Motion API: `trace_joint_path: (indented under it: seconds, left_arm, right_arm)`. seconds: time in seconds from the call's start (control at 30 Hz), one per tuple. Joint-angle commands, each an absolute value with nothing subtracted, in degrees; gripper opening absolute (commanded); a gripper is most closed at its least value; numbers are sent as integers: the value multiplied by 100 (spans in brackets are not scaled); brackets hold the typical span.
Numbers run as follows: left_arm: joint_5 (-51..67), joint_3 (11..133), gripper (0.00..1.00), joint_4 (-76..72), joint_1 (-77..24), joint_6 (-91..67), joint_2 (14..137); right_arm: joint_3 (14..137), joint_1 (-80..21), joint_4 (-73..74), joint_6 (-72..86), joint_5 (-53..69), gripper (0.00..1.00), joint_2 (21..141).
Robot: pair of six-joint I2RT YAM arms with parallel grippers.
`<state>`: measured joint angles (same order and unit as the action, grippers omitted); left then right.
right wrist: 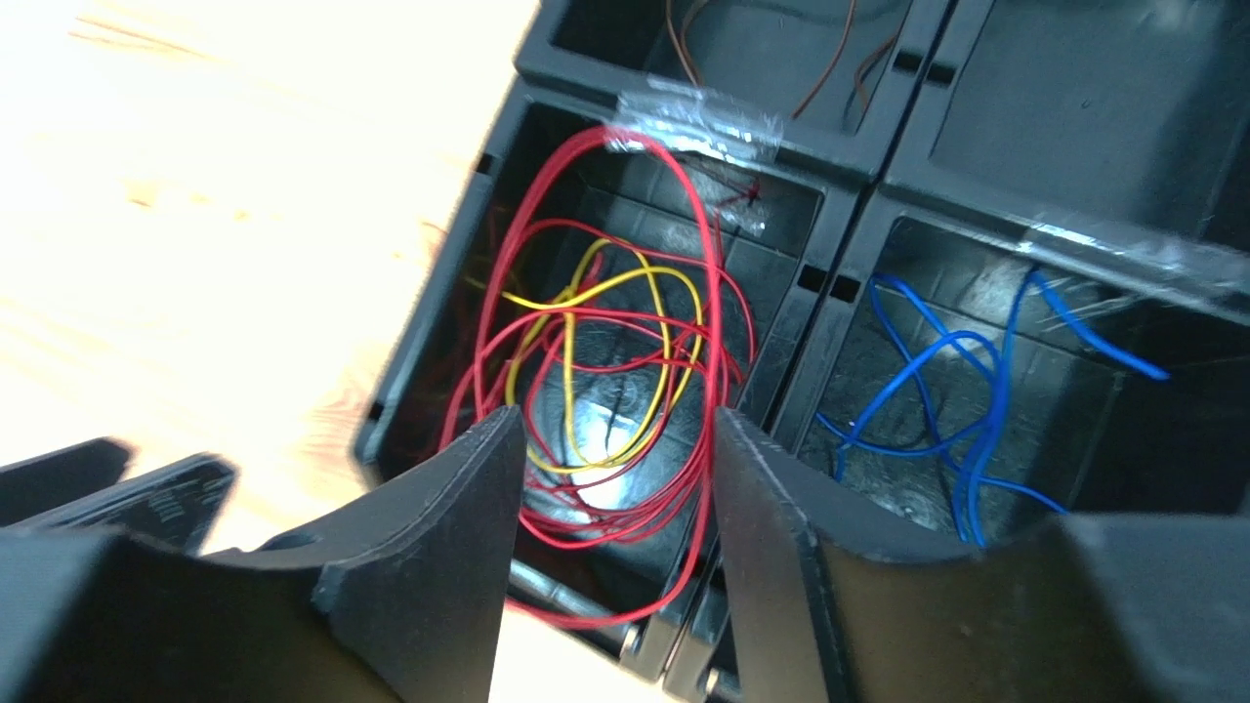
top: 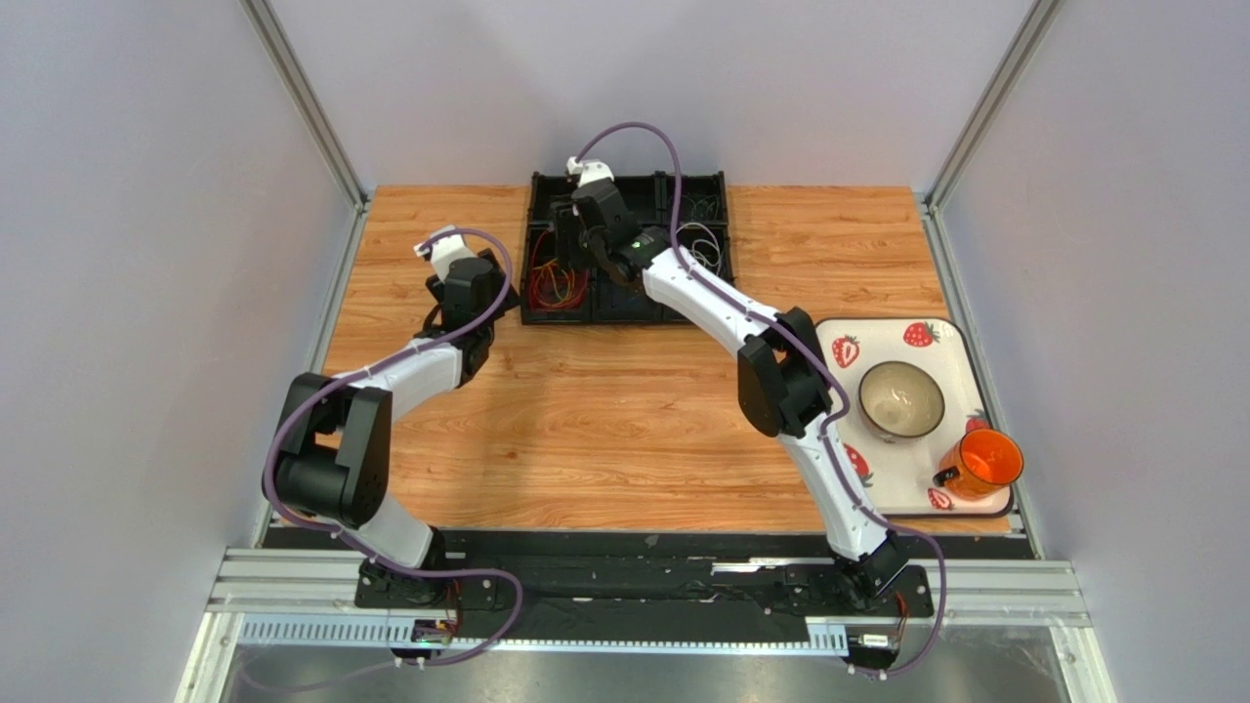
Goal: Untangle the cables
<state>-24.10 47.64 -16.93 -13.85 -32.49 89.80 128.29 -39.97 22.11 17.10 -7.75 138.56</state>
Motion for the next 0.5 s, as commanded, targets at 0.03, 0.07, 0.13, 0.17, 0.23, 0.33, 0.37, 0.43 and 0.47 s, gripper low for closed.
trace_joint_path:
  seconds: [0.03, 0.07, 0.13, 0.17, 0.23, 0.33, 0.37, 0.43, 0.47]
  left_arm:
    - [-2400, 4834, 70, -1846, -1362, -3234, 8912]
    - [-2391, 4834, 70, -1837, -1362, -3234, 8912]
    - [-2356, 4843, 70, -1837, -1362, -3243, 8930]
    - [-2347, 4851, 70, -1846, -1362, -3252, 8930]
    - [-2347, 4834, 70, -1846, -1362, -3252, 8921]
    - [-2355, 4825, 70, -1854, -1362, -3243, 8930]
    - [-2355, 4825, 69, -1846, -1362, -3243, 8921]
    - [-2373, 4808, 70, -1872, -1362, -3234, 8895]
    - [-2373, 4790, 70, -1898, -1362, -3226, 8886]
  right_arm:
    - [12877, -4122, 2460, 1564, -782, 56, 13035]
    - [12702, -4122, 2470, 1564, -791, 56, 12930]
    - [12368, -4122, 2312, 1591, -800, 58, 12526]
    - [12027, -4122, 2207, 1617, -791, 59, 12377]
    - [11883, -4122, 1943, 1565, -730, 67, 12191]
    - [12600, -4113, 2336, 1398, -765, 71, 12567]
    - [13186, -4122, 2573, 1371, -791, 71, 12690]
    - [13351, -4166, 2926, 1354, -931, 69, 12780]
    - [13211, -4175, 2831, 1362, -949, 69, 12666]
